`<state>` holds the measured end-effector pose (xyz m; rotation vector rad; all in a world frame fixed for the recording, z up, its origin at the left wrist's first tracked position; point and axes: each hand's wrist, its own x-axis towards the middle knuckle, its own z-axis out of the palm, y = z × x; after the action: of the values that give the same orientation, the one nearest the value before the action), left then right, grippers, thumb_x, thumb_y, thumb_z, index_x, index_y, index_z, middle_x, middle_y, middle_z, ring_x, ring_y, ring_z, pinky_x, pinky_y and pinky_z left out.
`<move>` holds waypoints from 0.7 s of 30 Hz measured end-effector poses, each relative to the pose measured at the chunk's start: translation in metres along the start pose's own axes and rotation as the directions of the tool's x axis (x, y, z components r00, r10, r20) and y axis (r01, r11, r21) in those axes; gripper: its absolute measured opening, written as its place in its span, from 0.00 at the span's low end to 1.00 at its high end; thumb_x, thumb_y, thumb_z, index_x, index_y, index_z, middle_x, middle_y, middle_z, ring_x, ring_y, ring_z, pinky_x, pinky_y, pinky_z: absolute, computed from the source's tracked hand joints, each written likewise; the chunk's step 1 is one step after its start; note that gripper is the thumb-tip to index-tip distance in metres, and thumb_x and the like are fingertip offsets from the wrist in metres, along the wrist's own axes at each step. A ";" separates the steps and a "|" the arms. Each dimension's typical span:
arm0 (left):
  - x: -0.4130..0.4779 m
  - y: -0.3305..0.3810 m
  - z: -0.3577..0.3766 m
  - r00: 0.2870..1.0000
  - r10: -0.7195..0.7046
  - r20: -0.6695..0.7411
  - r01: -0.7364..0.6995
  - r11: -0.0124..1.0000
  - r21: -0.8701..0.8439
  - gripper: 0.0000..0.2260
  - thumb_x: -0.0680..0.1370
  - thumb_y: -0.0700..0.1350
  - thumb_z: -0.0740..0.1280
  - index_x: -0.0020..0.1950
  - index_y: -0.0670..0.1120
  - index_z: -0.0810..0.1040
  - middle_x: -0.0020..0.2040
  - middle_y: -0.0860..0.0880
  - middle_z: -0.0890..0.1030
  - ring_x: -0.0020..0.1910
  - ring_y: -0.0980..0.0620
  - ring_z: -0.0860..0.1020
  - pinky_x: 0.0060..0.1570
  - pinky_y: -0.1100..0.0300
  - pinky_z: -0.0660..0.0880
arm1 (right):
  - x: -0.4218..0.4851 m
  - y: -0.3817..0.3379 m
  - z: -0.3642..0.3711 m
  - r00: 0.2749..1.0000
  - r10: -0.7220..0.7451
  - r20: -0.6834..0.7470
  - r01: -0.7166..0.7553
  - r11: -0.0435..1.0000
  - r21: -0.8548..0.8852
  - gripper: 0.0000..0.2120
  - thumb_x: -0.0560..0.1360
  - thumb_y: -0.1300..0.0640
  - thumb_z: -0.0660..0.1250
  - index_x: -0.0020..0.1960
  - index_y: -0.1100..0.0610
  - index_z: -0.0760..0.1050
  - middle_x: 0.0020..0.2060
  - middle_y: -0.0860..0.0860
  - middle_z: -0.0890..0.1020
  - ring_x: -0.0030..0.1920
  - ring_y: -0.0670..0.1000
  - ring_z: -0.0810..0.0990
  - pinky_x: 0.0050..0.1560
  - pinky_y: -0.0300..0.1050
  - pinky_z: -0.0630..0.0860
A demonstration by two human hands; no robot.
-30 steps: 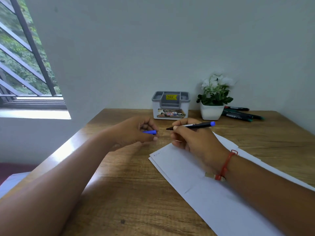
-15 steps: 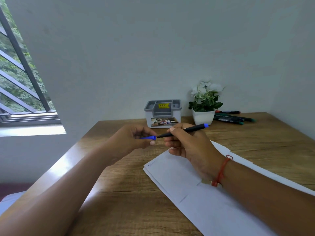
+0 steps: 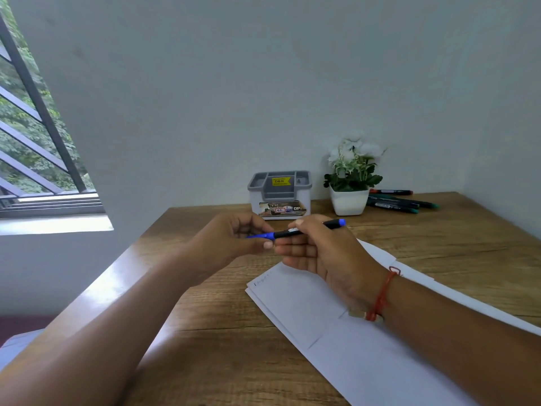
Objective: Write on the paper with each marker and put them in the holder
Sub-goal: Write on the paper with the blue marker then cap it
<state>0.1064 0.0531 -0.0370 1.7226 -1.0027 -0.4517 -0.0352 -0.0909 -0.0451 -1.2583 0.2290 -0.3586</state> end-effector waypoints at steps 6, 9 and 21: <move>0.000 0.002 0.005 0.999 0.022 -0.044 -0.024 0.999 -0.030 0.07 0.74 0.34 0.73 0.51 0.38 0.83 0.43 0.42 0.85 0.43 0.49 0.83 0.45 0.60 0.79 | 0.002 0.000 -0.007 0.992 -0.123 0.000 0.121 0.974 -0.189 0.08 0.80 0.52 0.68 0.45 0.55 0.80 0.36 0.54 0.85 0.35 0.46 0.81 0.35 0.39 0.78; 0.000 0.003 0.007 0.998 0.015 -0.066 -0.017 0.999 -0.035 0.07 0.74 0.34 0.72 0.51 0.38 0.83 0.42 0.43 0.85 0.41 0.51 0.83 0.43 0.62 0.79 | 0.004 0.001 -0.011 0.988 -0.150 0.033 0.154 0.966 -0.209 0.08 0.79 0.53 0.69 0.42 0.54 0.80 0.34 0.52 0.83 0.33 0.44 0.78 0.35 0.40 0.75; 0.001 0.016 0.015 0.947 0.017 -0.321 -0.062 0.989 -0.131 0.07 0.75 0.39 0.73 0.52 0.43 0.85 0.42 0.46 0.84 0.41 0.54 0.80 0.46 0.63 0.79 | 0.009 -0.017 -0.021 0.993 -0.104 -0.048 0.098 0.989 -0.114 0.15 0.79 0.43 0.66 0.54 0.54 0.79 0.43 0.54 0.87 0.41 0.46 0.84 0.39 0.41 0.81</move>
<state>0.0897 0.0418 -0.0283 1.5842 -0.7508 -0.2012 -0.0362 -0.1172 -0.0348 -1.3744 0.2345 -0.4731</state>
